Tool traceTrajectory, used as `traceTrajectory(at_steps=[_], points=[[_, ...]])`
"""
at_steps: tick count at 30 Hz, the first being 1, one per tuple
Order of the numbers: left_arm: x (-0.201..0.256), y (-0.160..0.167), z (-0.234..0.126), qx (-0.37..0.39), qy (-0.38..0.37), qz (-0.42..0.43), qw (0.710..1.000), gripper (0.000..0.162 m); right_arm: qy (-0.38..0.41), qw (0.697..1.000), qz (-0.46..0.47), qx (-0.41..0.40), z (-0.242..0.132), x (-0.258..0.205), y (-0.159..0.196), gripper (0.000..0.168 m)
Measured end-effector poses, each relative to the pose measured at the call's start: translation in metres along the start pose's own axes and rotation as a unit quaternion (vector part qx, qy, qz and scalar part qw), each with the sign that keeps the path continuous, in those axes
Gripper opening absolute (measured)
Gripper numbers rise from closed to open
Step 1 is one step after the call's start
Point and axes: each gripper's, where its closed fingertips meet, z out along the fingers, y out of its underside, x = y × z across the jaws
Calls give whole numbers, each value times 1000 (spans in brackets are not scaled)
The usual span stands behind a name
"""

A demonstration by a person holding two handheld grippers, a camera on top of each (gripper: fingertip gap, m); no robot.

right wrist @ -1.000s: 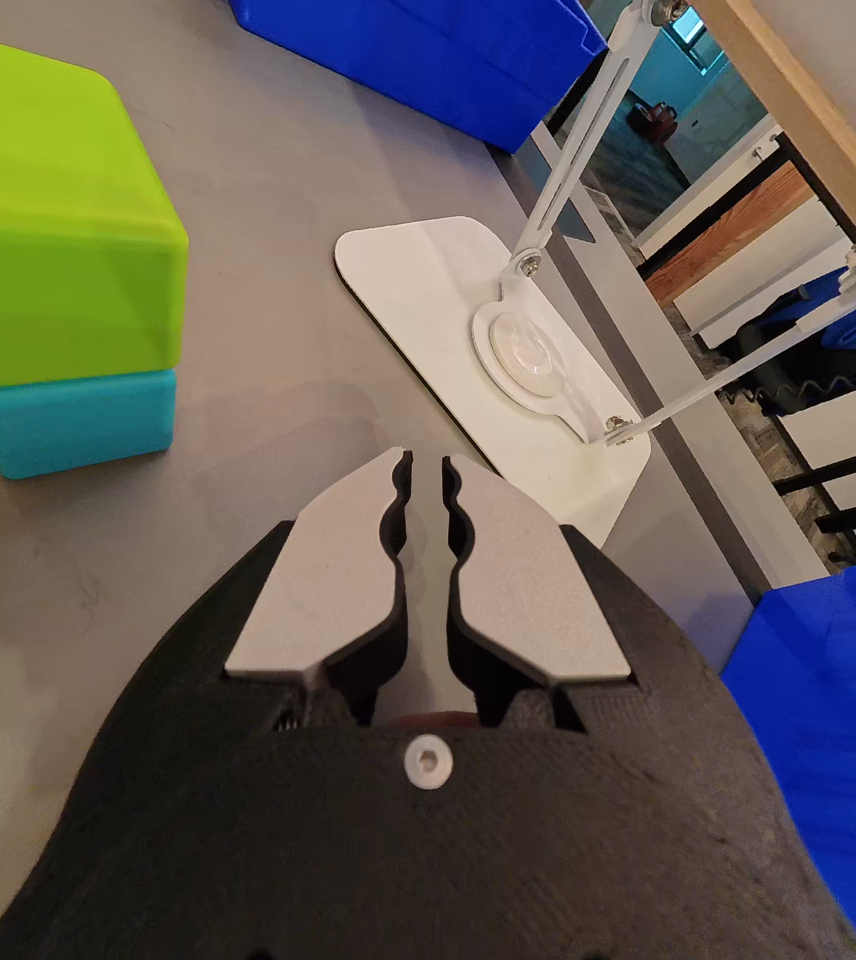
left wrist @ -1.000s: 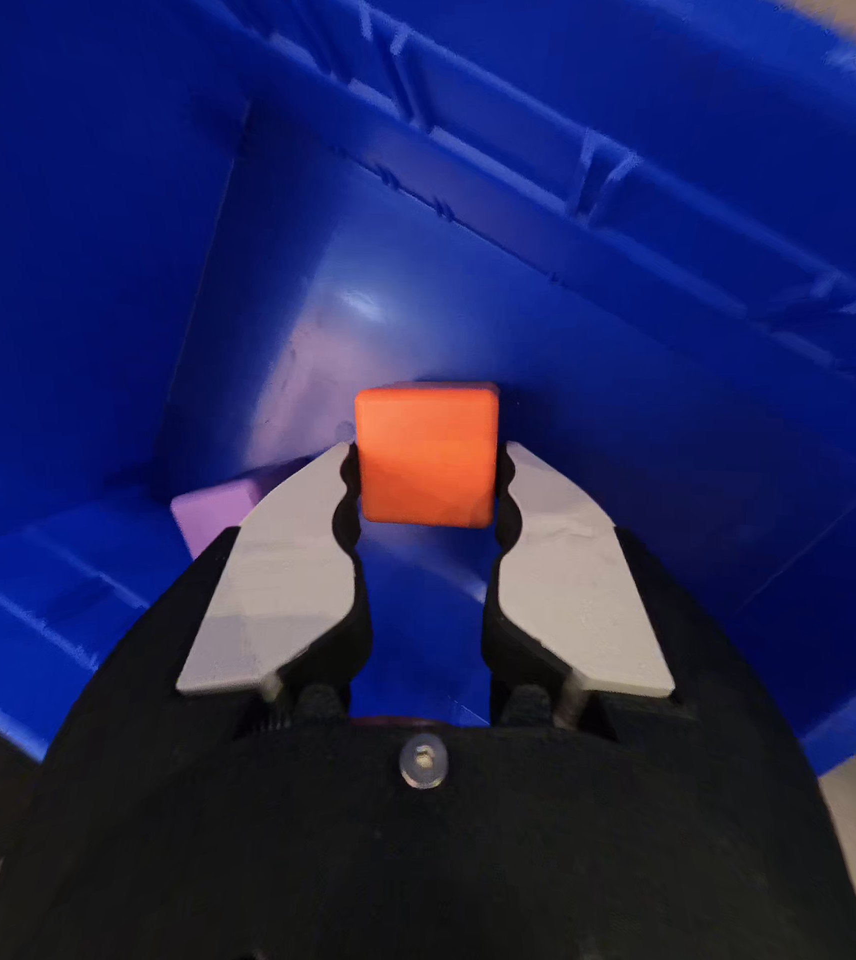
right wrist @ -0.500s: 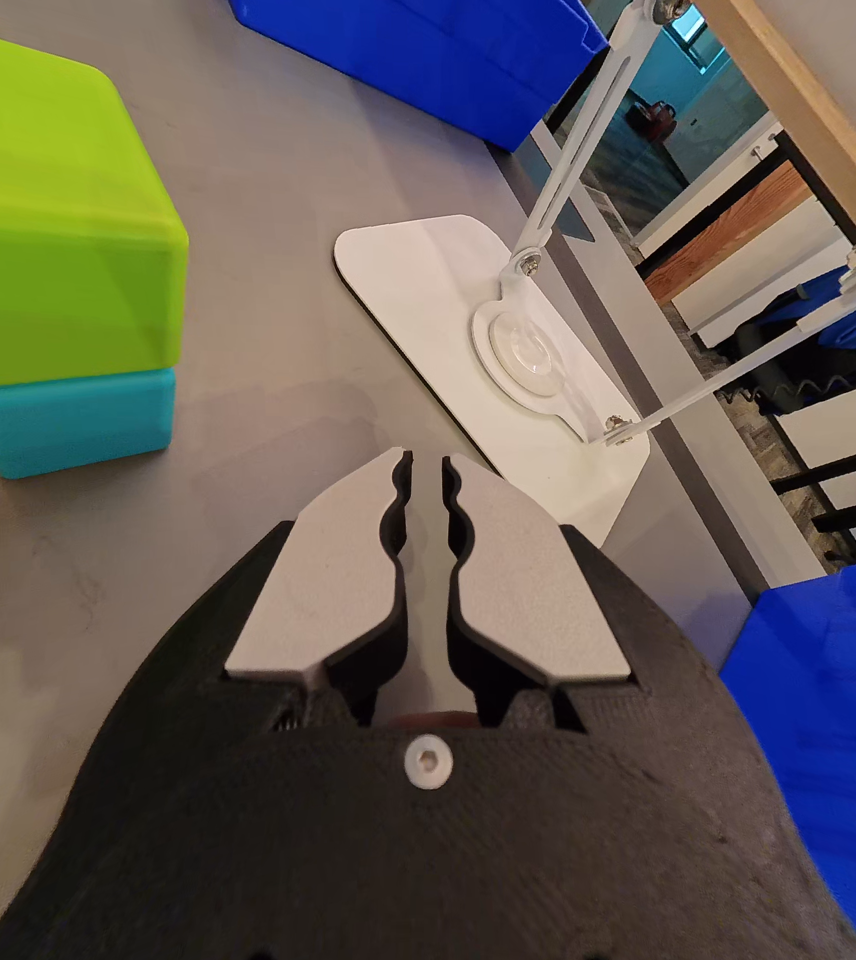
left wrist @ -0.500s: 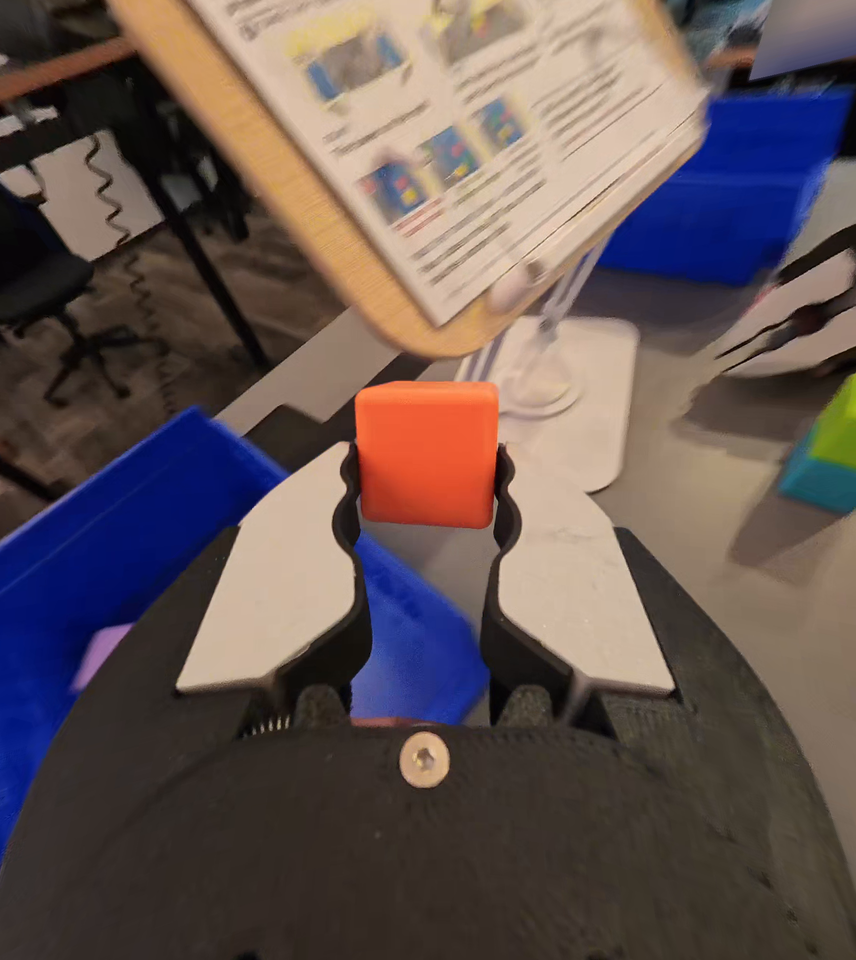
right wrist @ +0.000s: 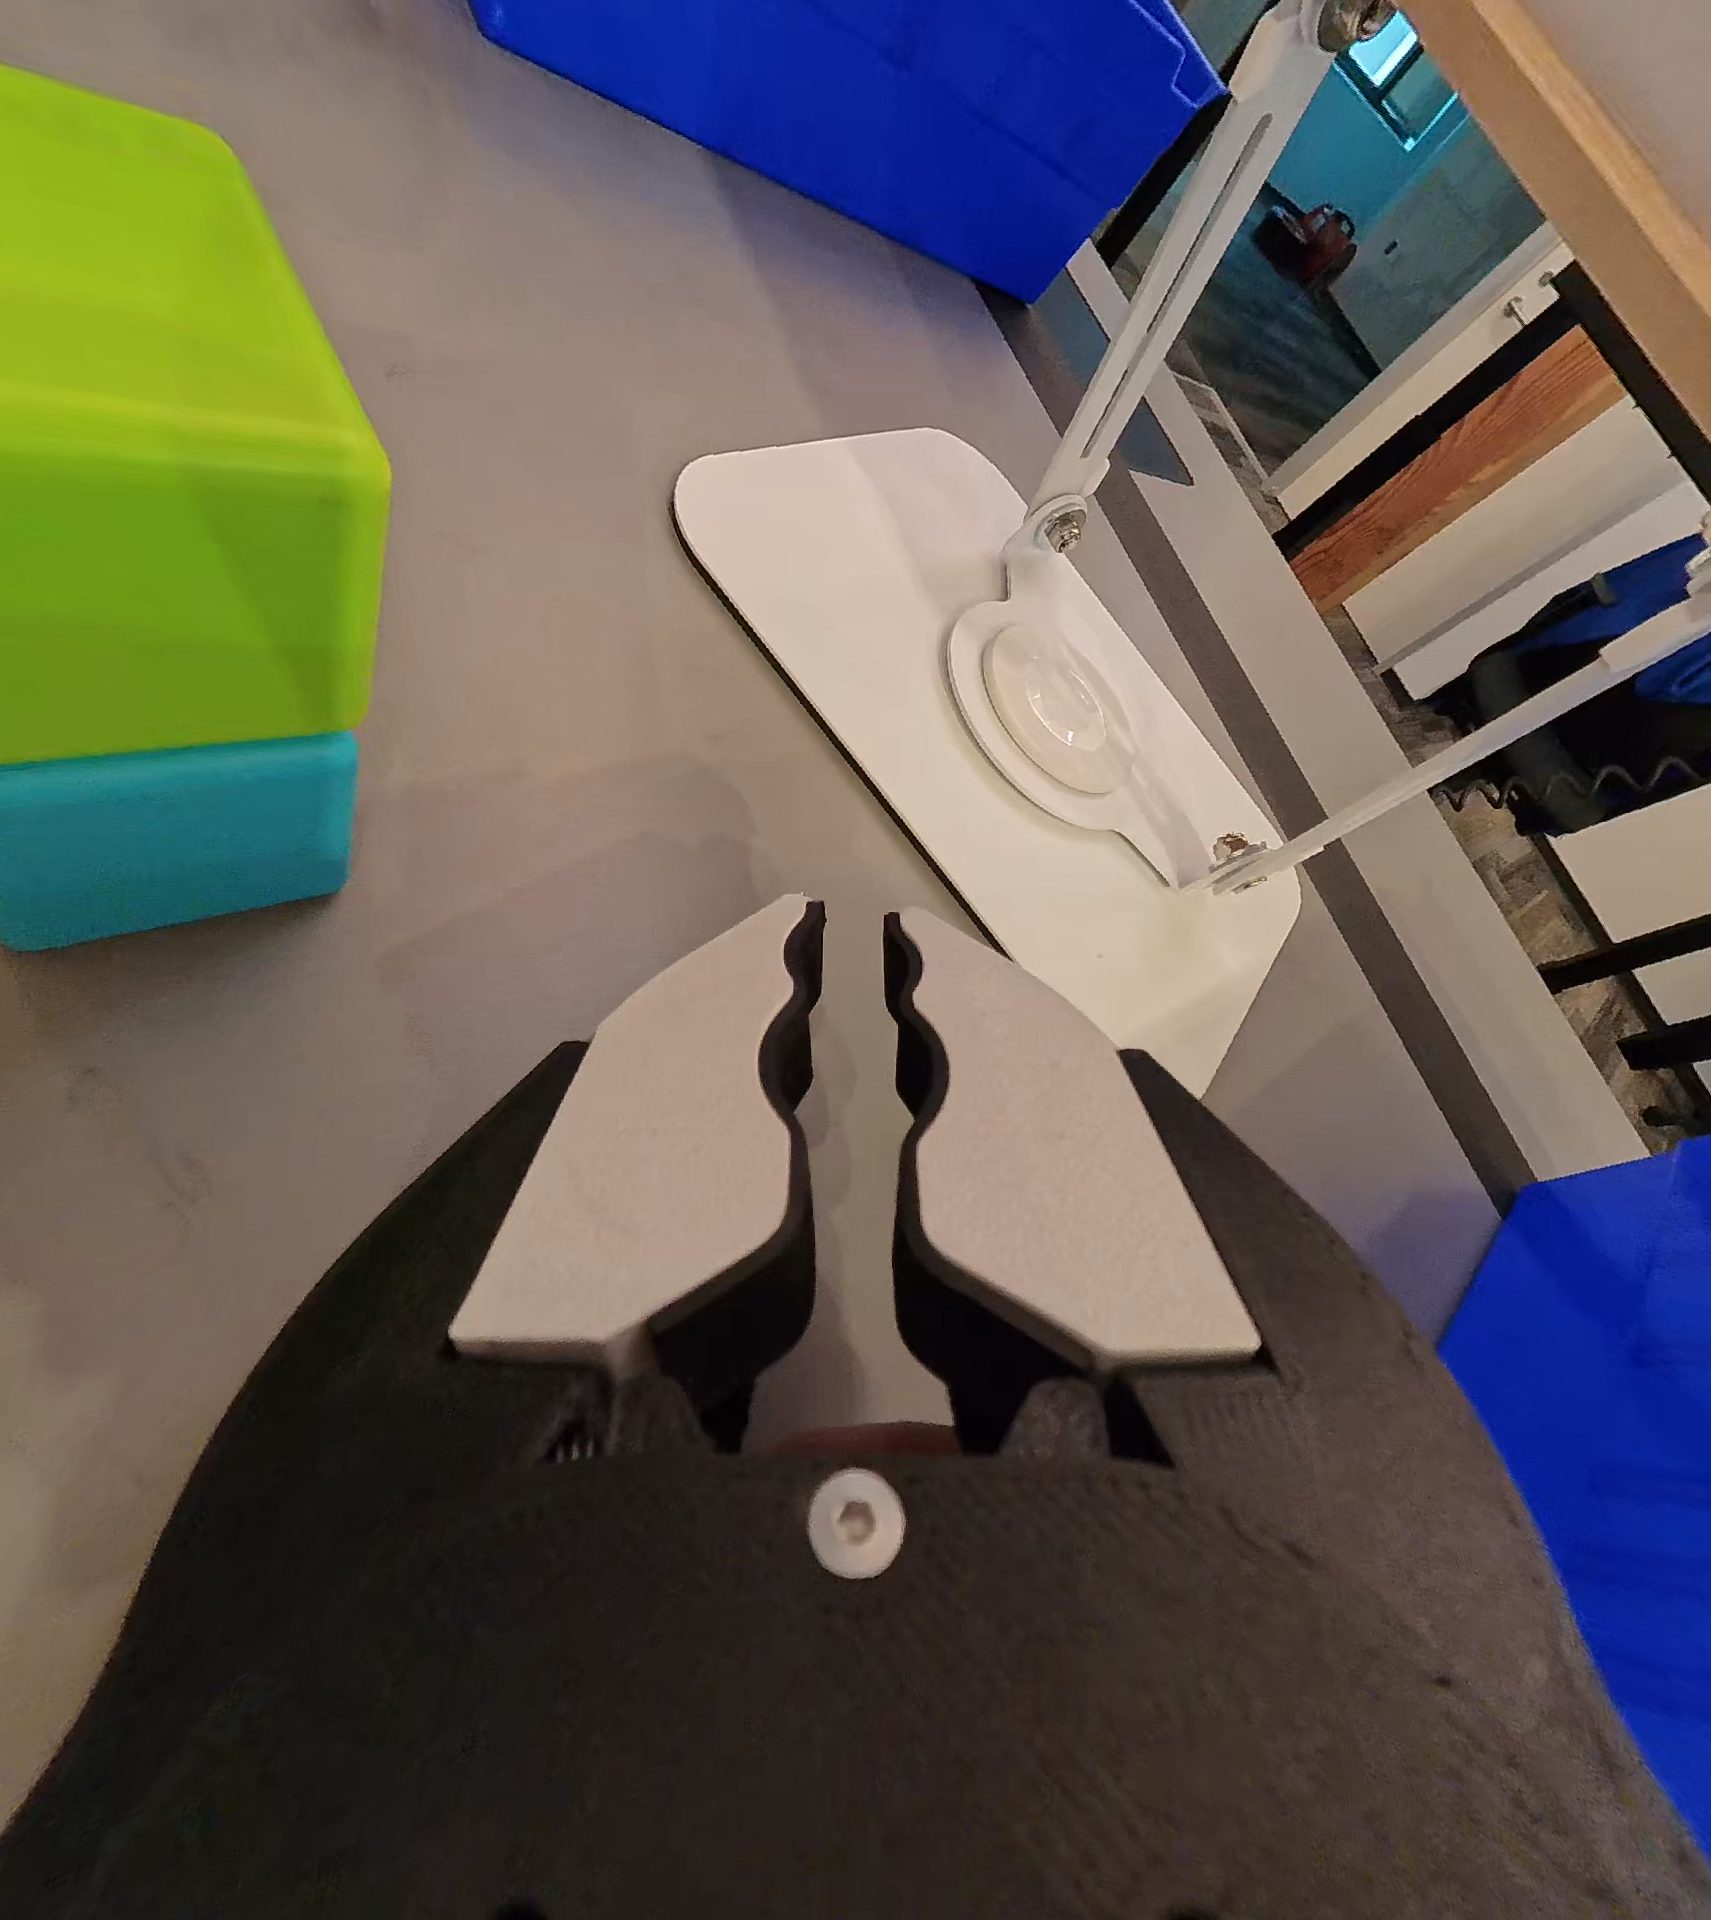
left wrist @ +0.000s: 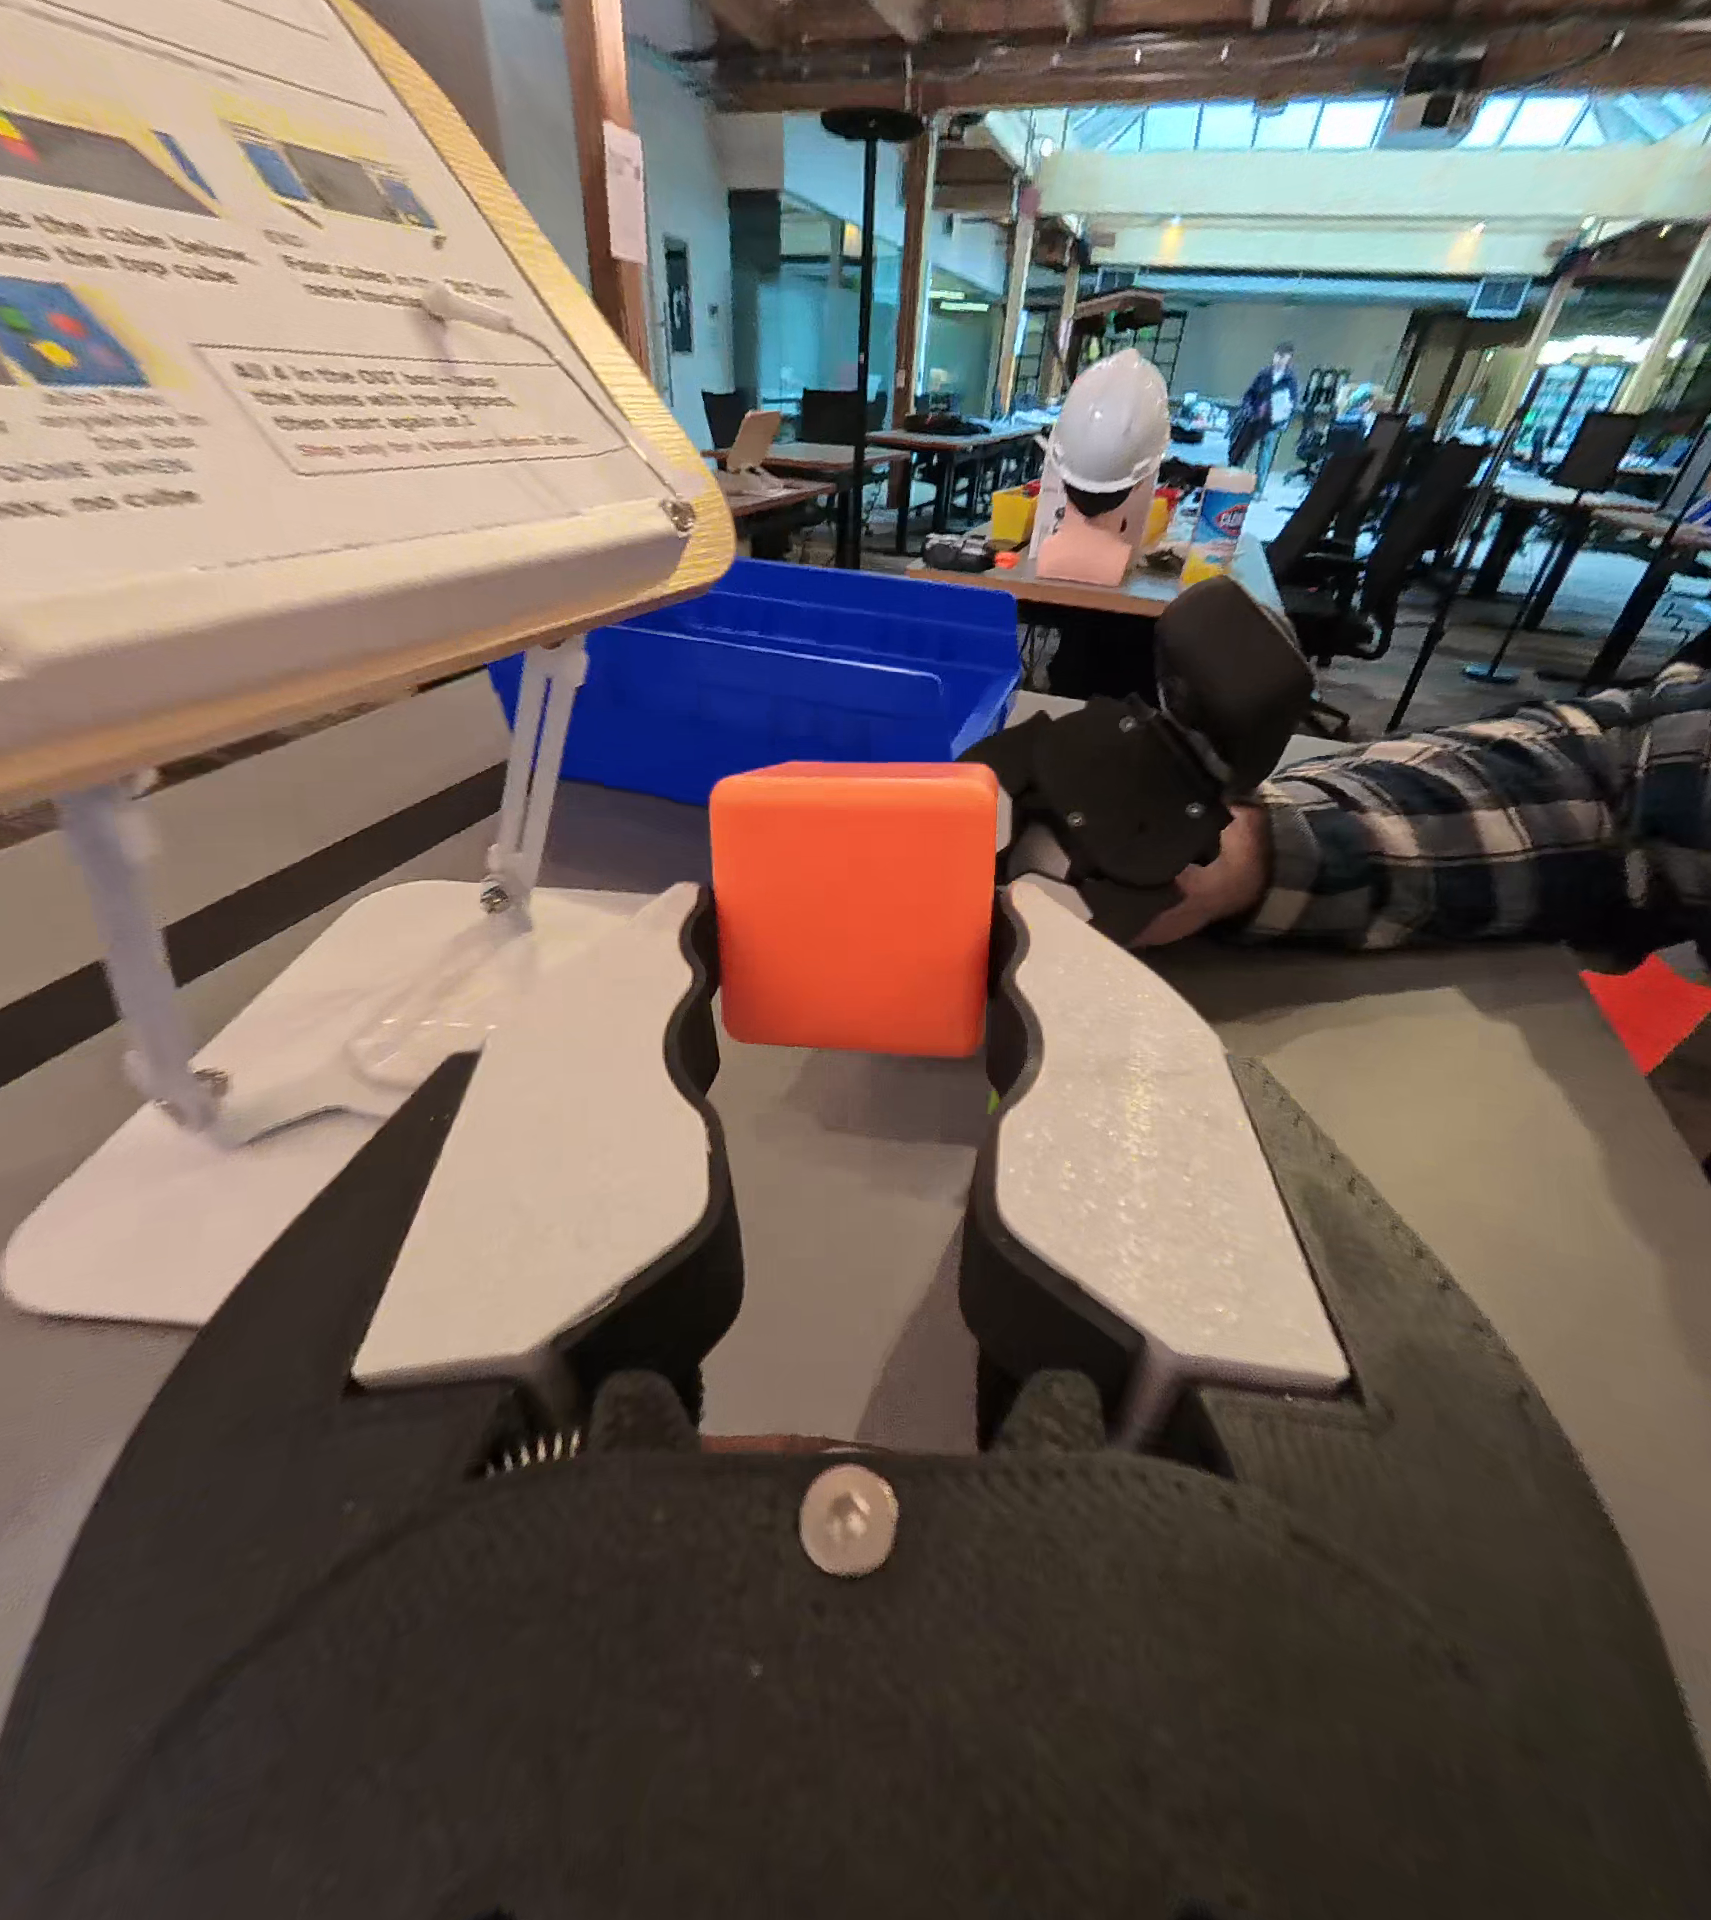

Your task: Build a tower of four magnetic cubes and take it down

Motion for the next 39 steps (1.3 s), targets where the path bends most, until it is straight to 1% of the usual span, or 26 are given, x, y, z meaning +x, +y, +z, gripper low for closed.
traceTrajectory(at_steps=[3,5,10,12,20,26,29,34,37,39], points=[[15,3,11,18,26,-17,999,49,0,1000,1,0,0,0,0,11],[20,4,15,29,21,-18,999,49,-1,1000,0,0,0,0,0,11],[34,14,23,32,35,-26,999,49,-1,1000,0,-1,0,0,0,11],[35,15,24,34,24,-17,999,49,-1,1000,0,-1,1,0,0,11],[42,16,26,50,39,-26,998,49,-1,1000,0,-1,1,0,0,11],[42,12,28,61,33,-20,997,49,-1,1000,-1,-2,1,0,0,11],[43,13,29,57,35,-16,998,49,0,1000,-1,-2,1,0,0,11],[44,7,28,38,41,3,998,49,0,1000,-1,-2,1,0,1,11],[48,5,31,47,50,0,998,49,0,1000,-2,-3,2,0,1,11],[50,8,32,25,53,16,998,49,0,1000,-2,-3,2,0,1,11]])
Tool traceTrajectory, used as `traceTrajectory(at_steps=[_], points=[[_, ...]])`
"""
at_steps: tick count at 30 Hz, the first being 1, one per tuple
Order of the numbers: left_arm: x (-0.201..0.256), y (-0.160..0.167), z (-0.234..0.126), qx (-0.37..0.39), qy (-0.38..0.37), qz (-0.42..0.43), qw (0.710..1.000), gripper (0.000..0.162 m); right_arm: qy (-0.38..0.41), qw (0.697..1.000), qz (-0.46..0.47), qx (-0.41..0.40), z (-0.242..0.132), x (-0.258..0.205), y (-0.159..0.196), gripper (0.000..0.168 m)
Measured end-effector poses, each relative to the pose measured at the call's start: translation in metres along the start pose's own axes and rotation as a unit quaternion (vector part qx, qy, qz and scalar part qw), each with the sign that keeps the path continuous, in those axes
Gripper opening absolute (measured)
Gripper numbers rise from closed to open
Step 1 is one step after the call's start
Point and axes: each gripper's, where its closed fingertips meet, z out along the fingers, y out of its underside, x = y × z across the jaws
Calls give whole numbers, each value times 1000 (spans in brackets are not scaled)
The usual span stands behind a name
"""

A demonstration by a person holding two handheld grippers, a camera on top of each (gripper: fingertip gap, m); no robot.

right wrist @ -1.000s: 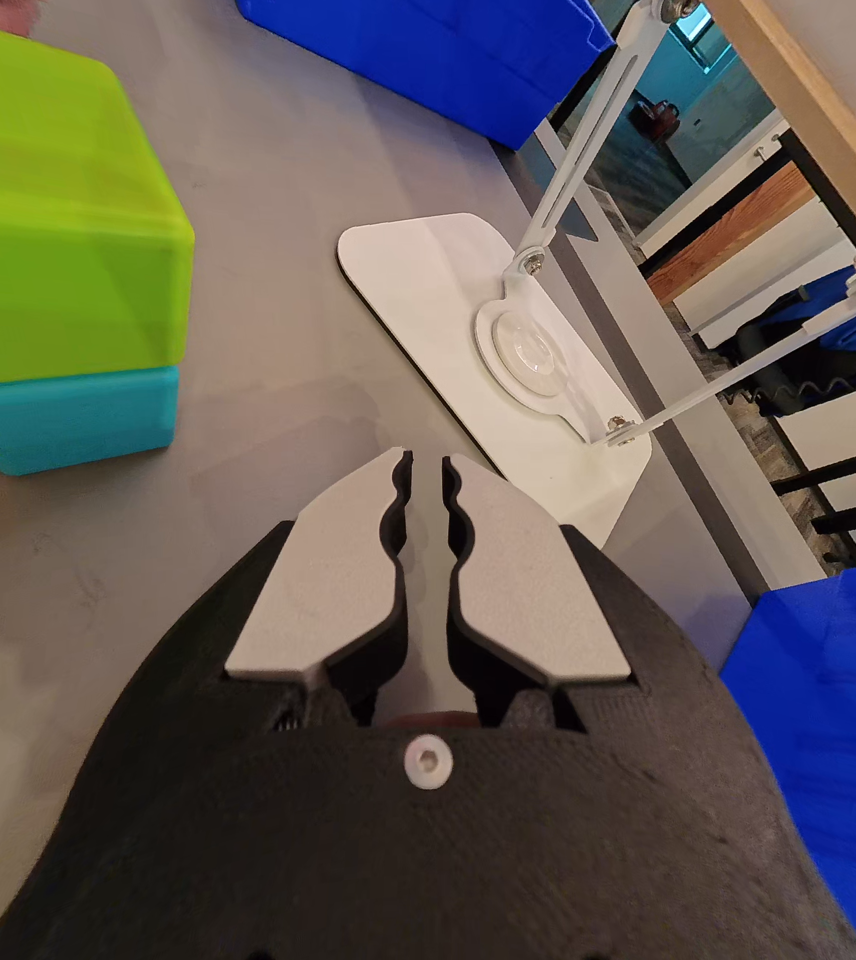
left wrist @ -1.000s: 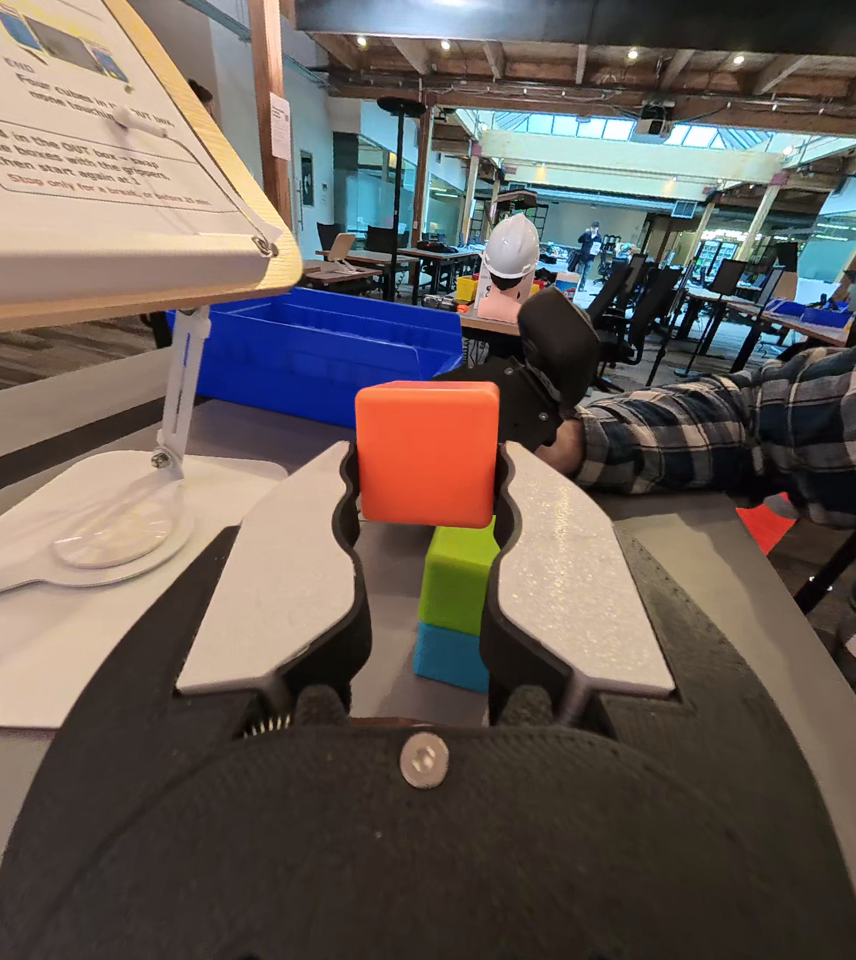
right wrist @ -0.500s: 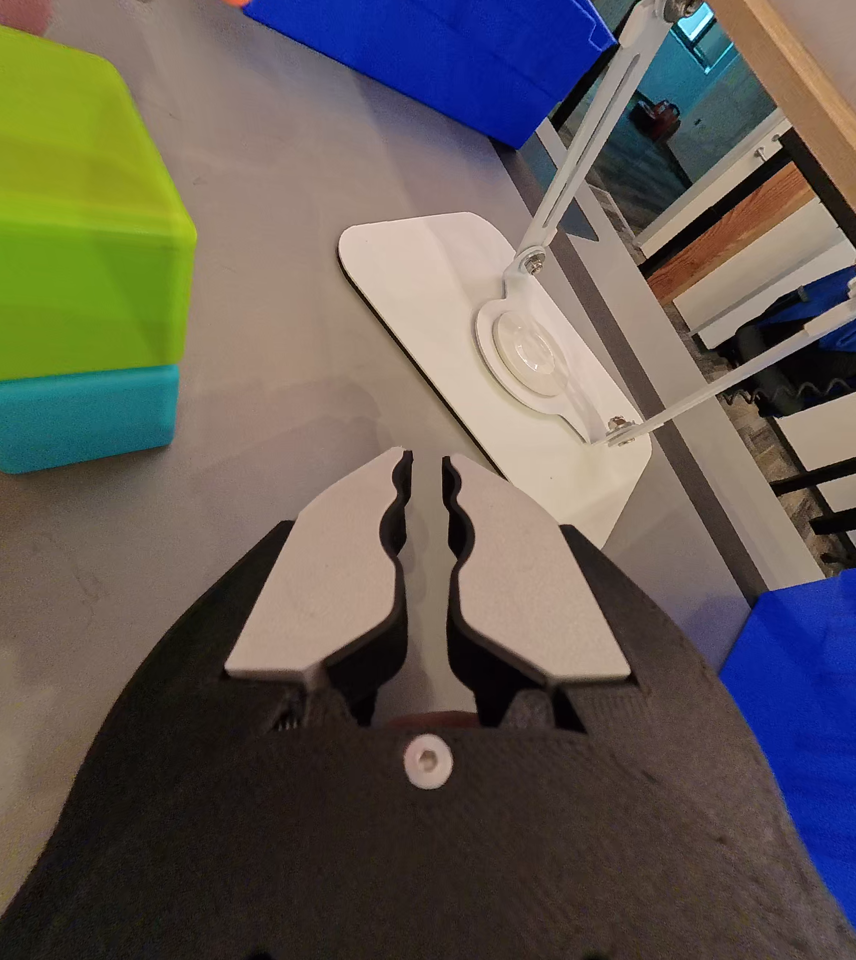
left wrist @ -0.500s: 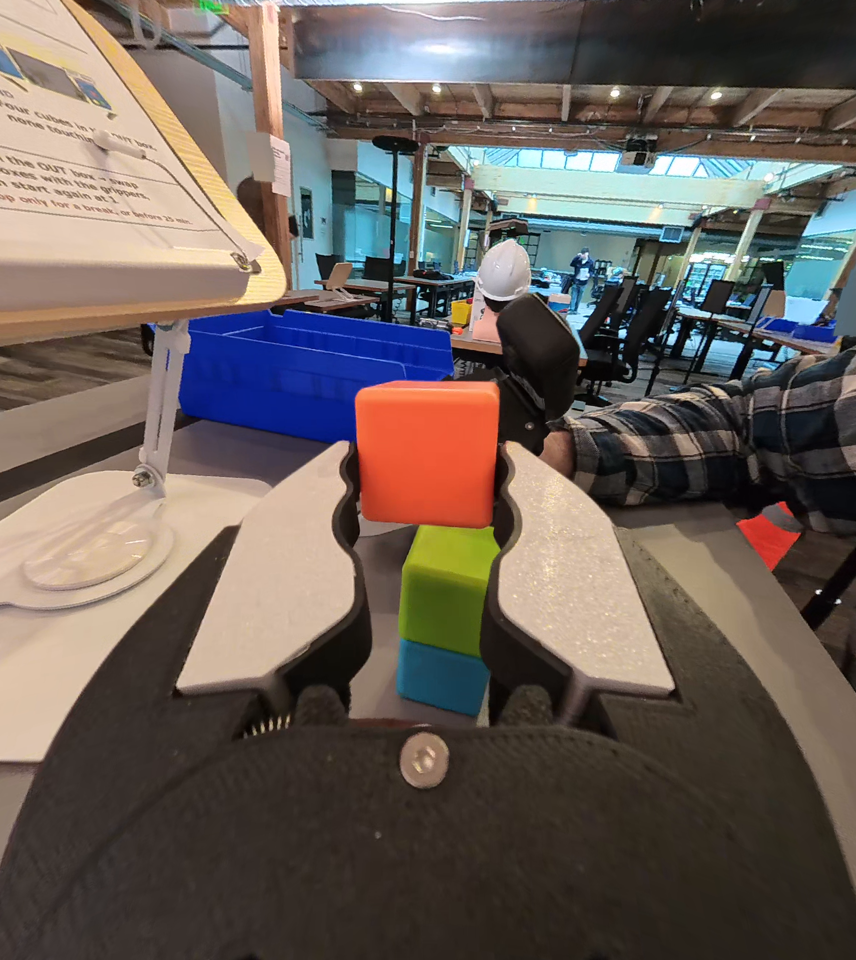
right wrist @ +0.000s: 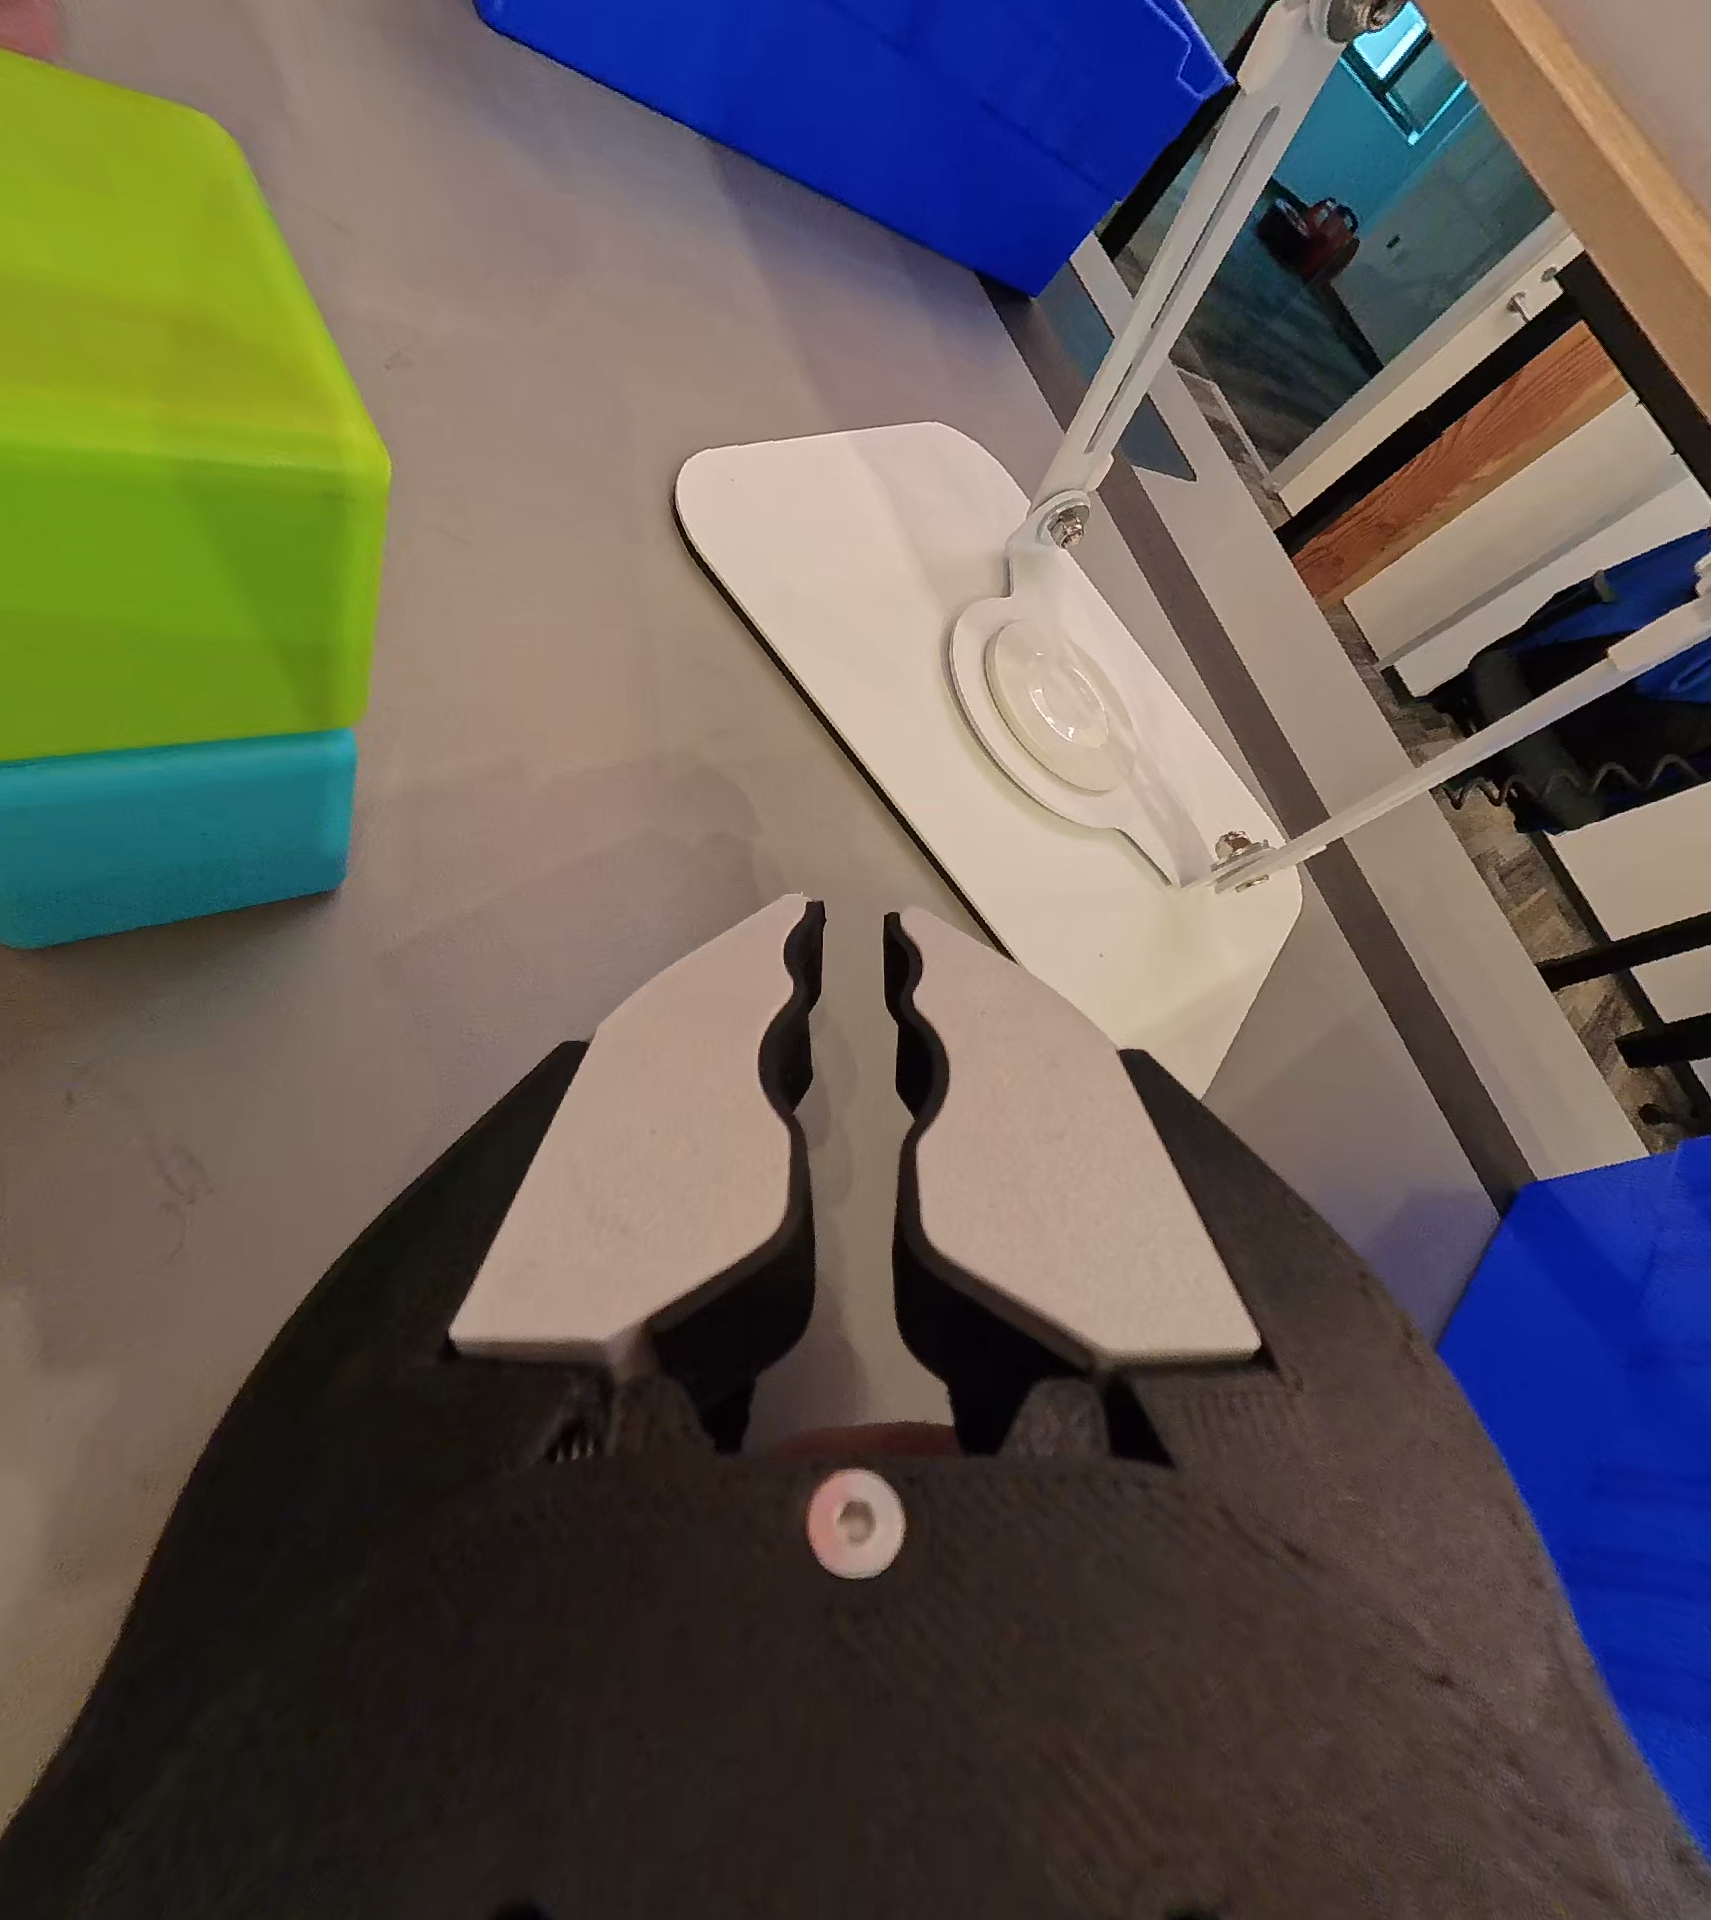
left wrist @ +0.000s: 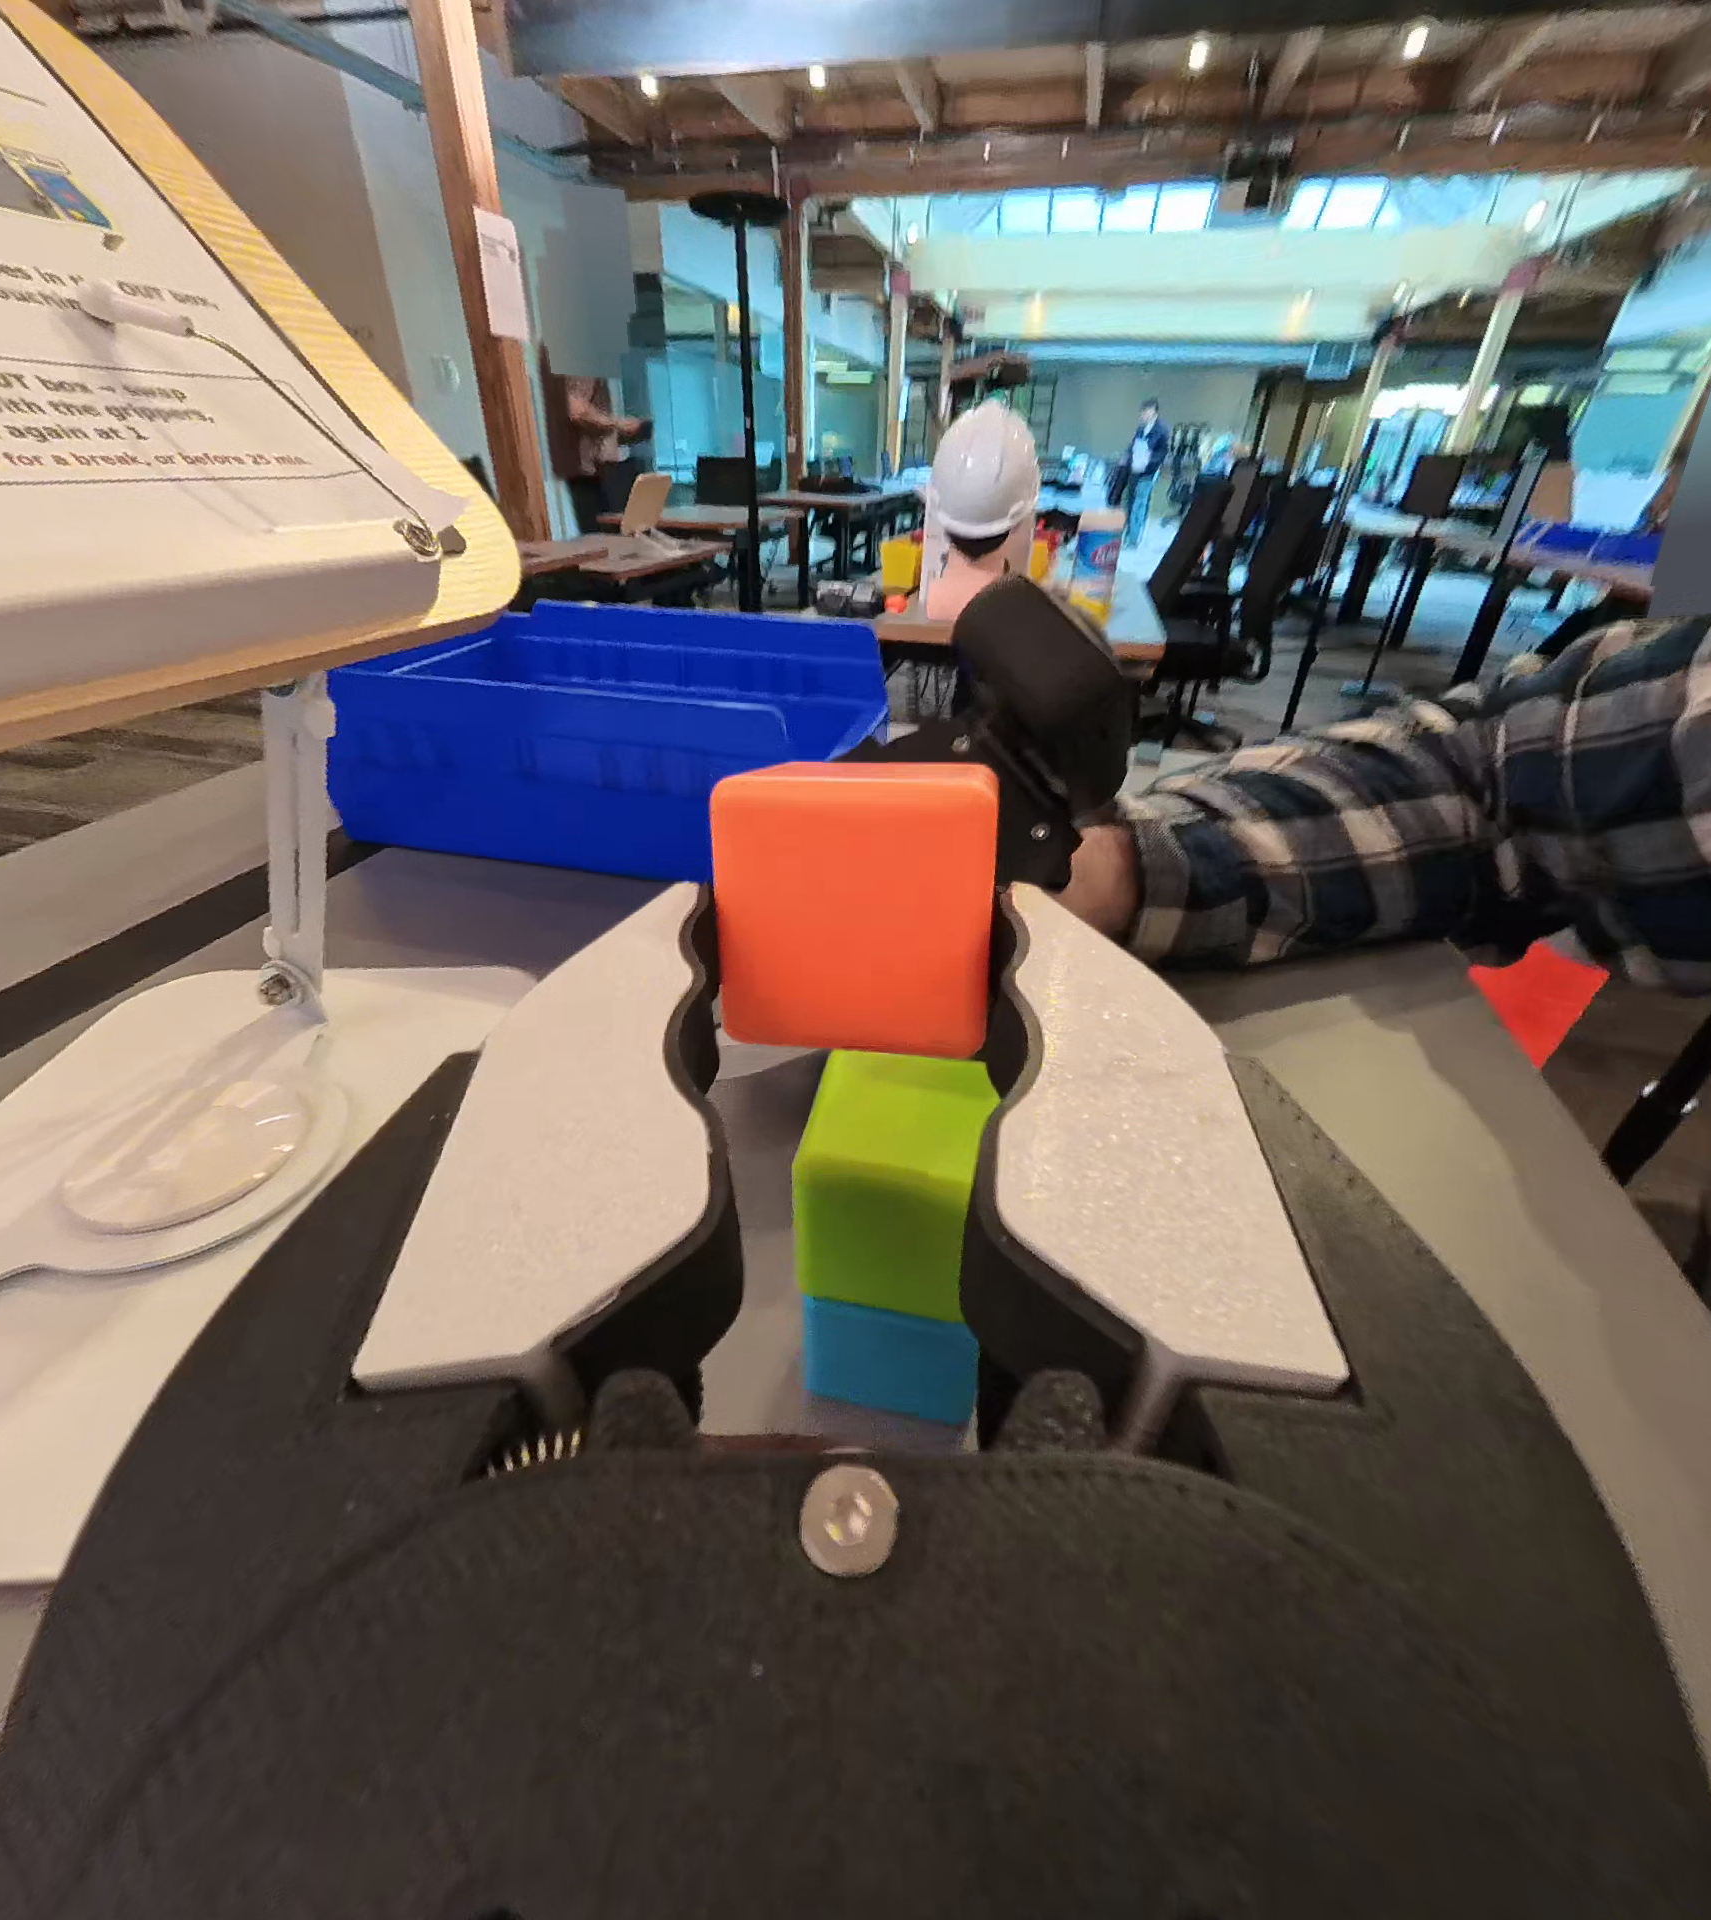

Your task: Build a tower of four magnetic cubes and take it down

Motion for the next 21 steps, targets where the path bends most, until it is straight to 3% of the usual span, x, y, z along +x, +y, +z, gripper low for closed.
traceTrajectory(at_steps=[5,8,10,12,14,21], points=[[-3,2,-4,-150,25,39,988,49,-1,1000,-3,-2,1,-1,0,11],[-1,2,-14,-280,49,79,955,49,-1,1000,-3,-2,1,-1,1,11],[-11,-5,-17,-335,22,109,935,49,-1,1000,-2,-3,1,-1,1,11],[-7,-2,-22,-404,47,94,909,49,-1,1000,-2,-3,2,-1,1,11],[-18,-7,-17,-436,12,118,892,49,-1,1000,-3,-3,2,-1,1,11],[-6,10,-4,-550,23,122,826,49,-2,1000,0,-2,2,-1,1,11]])
